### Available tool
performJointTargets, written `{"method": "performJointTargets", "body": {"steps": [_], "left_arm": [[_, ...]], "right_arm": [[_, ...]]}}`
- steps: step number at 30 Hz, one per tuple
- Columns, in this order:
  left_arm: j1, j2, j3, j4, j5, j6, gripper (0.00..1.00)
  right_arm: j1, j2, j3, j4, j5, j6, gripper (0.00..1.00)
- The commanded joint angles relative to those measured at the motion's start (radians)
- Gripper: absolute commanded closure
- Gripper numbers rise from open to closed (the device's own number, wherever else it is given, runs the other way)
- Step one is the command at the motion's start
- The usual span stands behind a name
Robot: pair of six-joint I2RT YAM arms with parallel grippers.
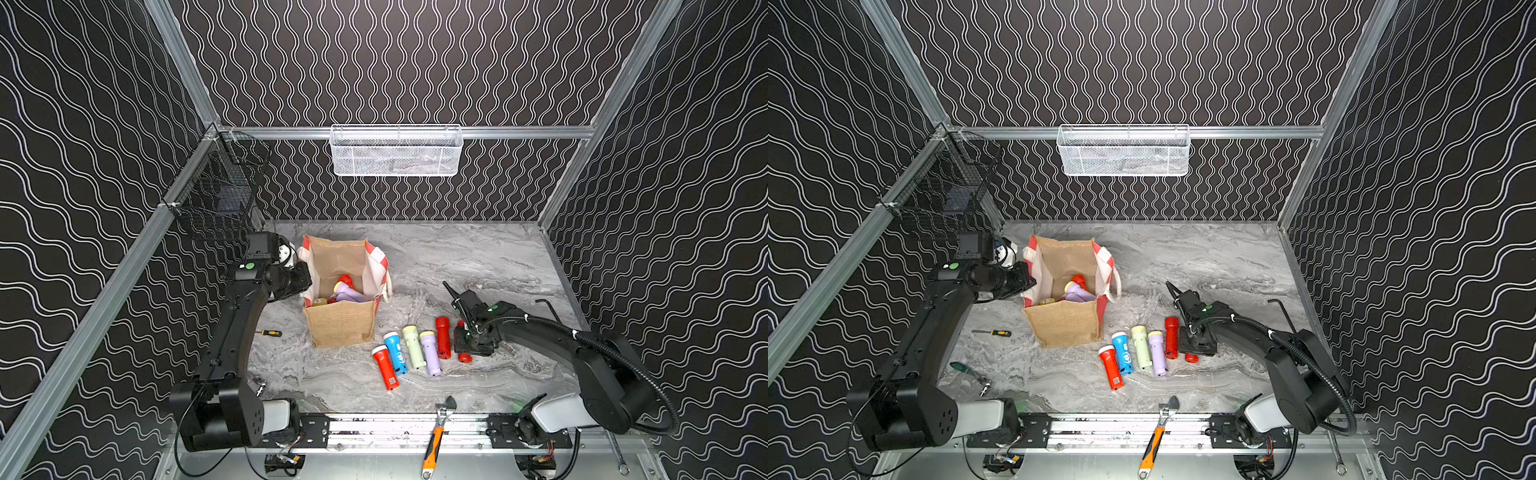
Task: Put the flashlights into the tote bags
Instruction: Pick up the flashlight from the center of the board.
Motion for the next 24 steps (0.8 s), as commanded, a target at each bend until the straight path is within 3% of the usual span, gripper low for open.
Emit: {"method": "performJointTargets", "body": {"steps": [1, 9, 16, 24], "left_arm": [[0.001, -0.005, -0.003, 0.022, -0.009, 0.018, 0.97], [0.002, -0.007, -0.006, 0.026, -0.009, 0.014, 0.97], [0.002, -0.008, -0.006, 0.027, -0.009, 0.017, 0.97], [0.002, -0.009, -0.004, 0.027, 0.0, 0.016, 0.97]], "right_arm": [[0.0, 0.001, -0.011, 0.028, -0.004, 0.008, 0.47], [0.001, -0.011, -0.018, 0.018, 0.018, 0.022, 0.61], [0.002, -0.046, 0.052, -0.027, 0.038, 0.029, 0.66], [0.006, -0.076, 0.325, -0.102, 0.035, -0.025, 0.66]]}}
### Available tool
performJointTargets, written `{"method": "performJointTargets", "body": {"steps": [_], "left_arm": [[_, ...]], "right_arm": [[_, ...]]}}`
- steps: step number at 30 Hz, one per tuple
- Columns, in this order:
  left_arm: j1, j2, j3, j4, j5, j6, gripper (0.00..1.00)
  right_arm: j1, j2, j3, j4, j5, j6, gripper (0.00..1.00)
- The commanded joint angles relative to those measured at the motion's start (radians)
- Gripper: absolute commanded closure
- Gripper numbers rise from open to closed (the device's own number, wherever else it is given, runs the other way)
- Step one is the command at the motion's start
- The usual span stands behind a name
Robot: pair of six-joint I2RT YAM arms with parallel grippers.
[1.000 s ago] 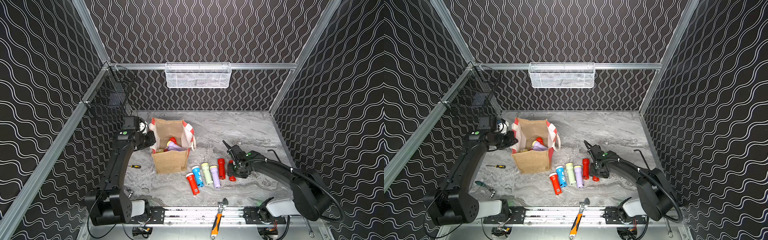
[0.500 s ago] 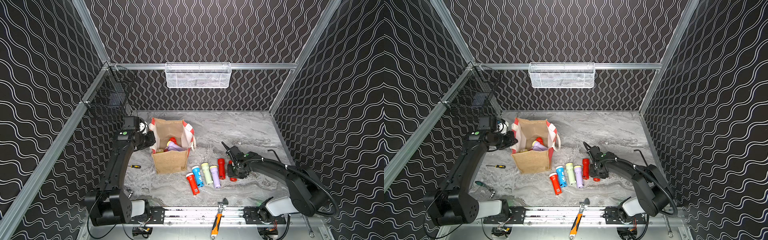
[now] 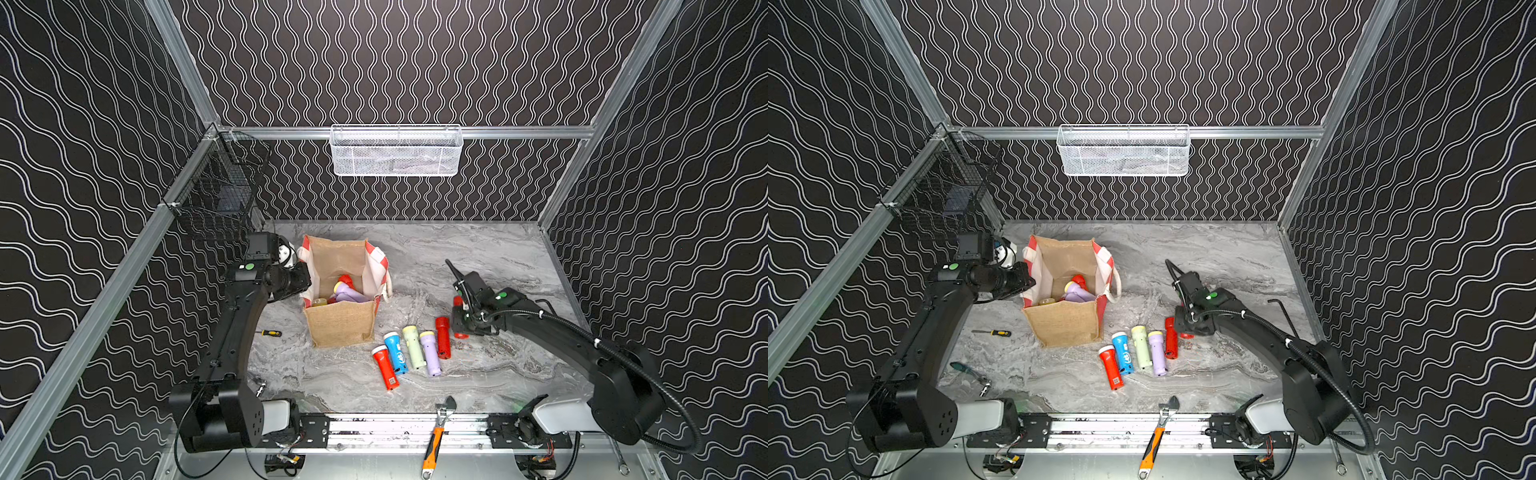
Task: Put the flashlights into the tote bags
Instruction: Pick up the flashlight from the center of the board.
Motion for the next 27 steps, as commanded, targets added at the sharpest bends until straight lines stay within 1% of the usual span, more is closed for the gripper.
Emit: {"method": "performJointTargets", "body": {"steps": [1, 6, 10, 16, 19, 21, 27], "left_arm": [[0.002, -0.004, -0.001, 0.027, 0.006, 0.016, 0.97], [0.001, -0.001, -0.005, 0.025, 0.007, 0.02, 0.97], [0.002, -0.001, -0.003, 0.026, 0.001, 0.021, 0.97], [0.002, 0.013, -0.001, 0.028, 0.007, 0.019, 0.97], [0.001, 0.019, -0.005, 0.033, 0.007, 0.017, 0.98], [0.001, 0.024, -0.001, 0.029, 0.01, 0.018, 0.98], [0.003, 0.005, -0.012, 0.034, 0.009, 0.018, 0.98]], "right_arm": [[0.005, -0.004, 0.125, -0.031, -0.006, -0.028, 0.66], [0.051, 0.053, 0.35, -0.018, -0.081, -0.081, 0.66], [0.097, 0.105, 0.478, 0.03, -0.136, -0.086, 0.66], [0.186, 0.198, 0.606, 0.163, -0.187, -0.066, 0.66], [0.229, 0.257, 0.662, 0.242, -0.193, -0.064, 0.67], [0.244, 0.298, 0.69, 0.29, -0.206, -0.066, 0.67], [0.255, 0.472, 0.846, 0.262, -0.279, -0.071, 0.67]]}}
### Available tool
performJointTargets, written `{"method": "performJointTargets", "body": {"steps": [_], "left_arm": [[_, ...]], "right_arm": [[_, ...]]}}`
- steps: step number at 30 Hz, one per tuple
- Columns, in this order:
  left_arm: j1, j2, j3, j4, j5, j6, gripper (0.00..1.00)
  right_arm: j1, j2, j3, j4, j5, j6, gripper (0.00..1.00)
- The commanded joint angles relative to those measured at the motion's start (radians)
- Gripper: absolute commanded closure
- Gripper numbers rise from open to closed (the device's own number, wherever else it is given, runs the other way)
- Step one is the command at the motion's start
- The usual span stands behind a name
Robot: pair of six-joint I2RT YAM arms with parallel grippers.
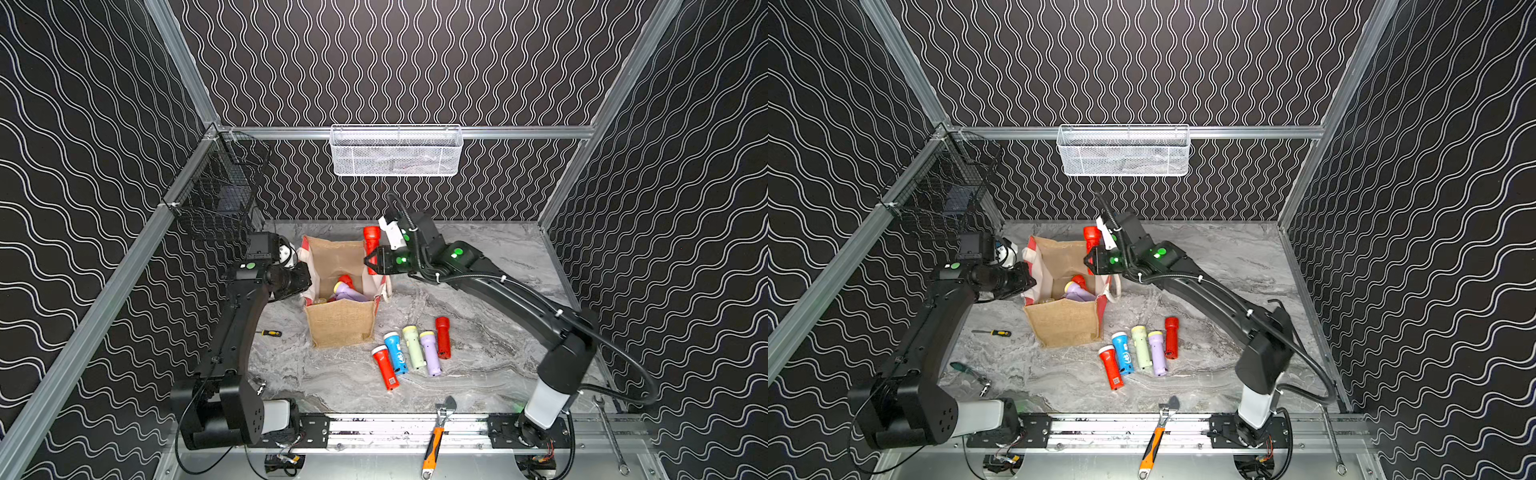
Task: Put the flashlights into the tote bags
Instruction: Pick up the flashlight from the center of the board, then place the flashlight in the canvas bag.
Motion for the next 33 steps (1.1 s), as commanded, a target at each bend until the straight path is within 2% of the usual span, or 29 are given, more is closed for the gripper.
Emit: {"method": "performJointTargets", "body": {"steps": [1, 13, 21, 26, 33], "left_arm": [[0.002, -0.007, -0.005, 0.022, 0.008, 0.019, 0.98], [0.004, -0.003, -0.005, 0.024, 0.025, 0.023, 0.98], [0.003, -0.008, -0.009, 0.026, 0.025, 0.021, 0.98], [0.004, -0.006, -0.012, 0.031, 0.029, 0.02, 0.98], [0.004, -0.008, -0.009, 0.029, 0.028, 0.02, 0.98]], "right_arm": [[0.005, 0.064, 0.062, 0.027, -0.06, 0.004, 0.67], [0.012, 0.148, 0.027, 0.067, -0.119, 0.057, 0.67], [0.071, 0.274, 0.129, -0.012, -0.147, 0.057, 0.66], [0.089, 0.311, 0.116, 0.0, -0.177, 0.102, 0.65], [0.09, 0.369, 0.13, -0.104, -0.175, 0.091, 0.62]]}}
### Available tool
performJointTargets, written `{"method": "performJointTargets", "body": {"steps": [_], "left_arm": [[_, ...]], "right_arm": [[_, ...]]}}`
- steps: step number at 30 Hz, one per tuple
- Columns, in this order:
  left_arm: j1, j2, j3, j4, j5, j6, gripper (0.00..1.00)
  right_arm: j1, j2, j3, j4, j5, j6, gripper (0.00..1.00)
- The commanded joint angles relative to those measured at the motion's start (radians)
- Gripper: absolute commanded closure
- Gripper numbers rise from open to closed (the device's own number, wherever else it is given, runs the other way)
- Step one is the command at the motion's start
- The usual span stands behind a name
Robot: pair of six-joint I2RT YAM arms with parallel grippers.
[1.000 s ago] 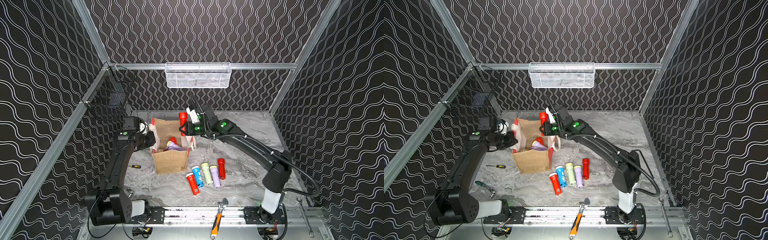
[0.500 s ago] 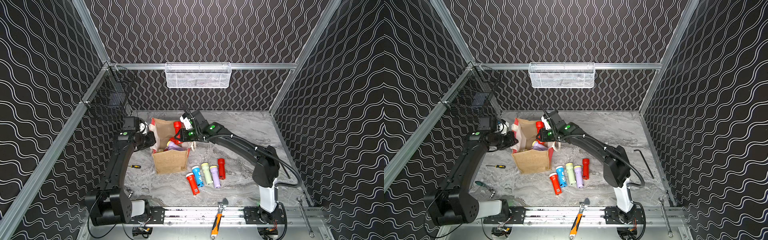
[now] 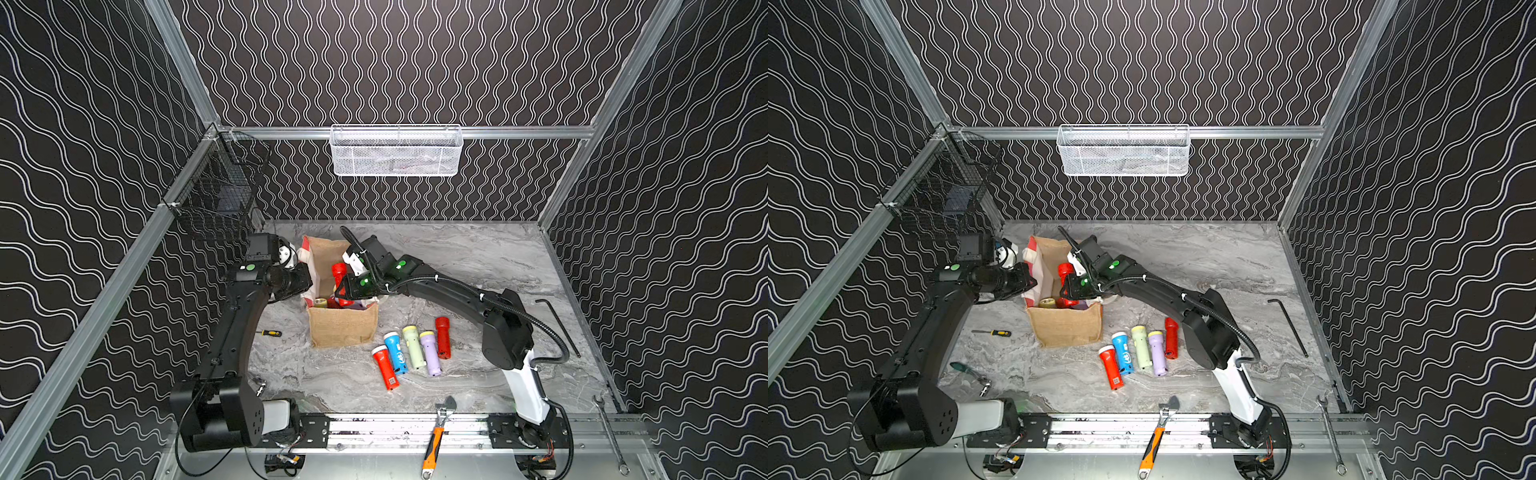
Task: Put the flashlights into the tote bags
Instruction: Place the flashlight in the canvas bag.
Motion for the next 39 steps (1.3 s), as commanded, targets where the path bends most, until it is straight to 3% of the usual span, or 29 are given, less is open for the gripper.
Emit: {"method": "performJointTargets", "body": {"steps": [1, 7, 13, 24, 35, 39], "left_arm": [[0.002, -0.001, 0.002, 0.016, 0.008, 0.02, 0.98], [0.002, -0.003, -0.002, 0.018, 0.011, 0.018, 0.98], [0.002, 0.004, -0.003, 0.017, 0.014, 0.017, 0.98], [0.002, -0.002, -0.004, 0.018, 0.014, 0.018, 0.98], [0.002, -0.002, -0.006, 0.025, 0.02, 0.009, 0.98], [0.002, 0.002, -0.01, 0.037, 0.045, -0.003, 0.98]], "right_arm": [[0.004, 0.031, 0.02, -0.112, -0.01, 0.006, 0.62], [0.003, 0.099, 0.069, -0.191, -0.045, -0.006, 0.59], [-0.005, 0.097, 0.062, -0.193, -0.041, -0.001, 0.48], [-0.071, 0.038, 0.097, -0.222, -0.038, -0.02, 0.47], [-0.108, -0.108, 0.173, -0.297, -0.036, -0.134, 0.46], [-0.115, -0.228, 0.144, -0.331, 0.043, -0.187, 0.46]]}}
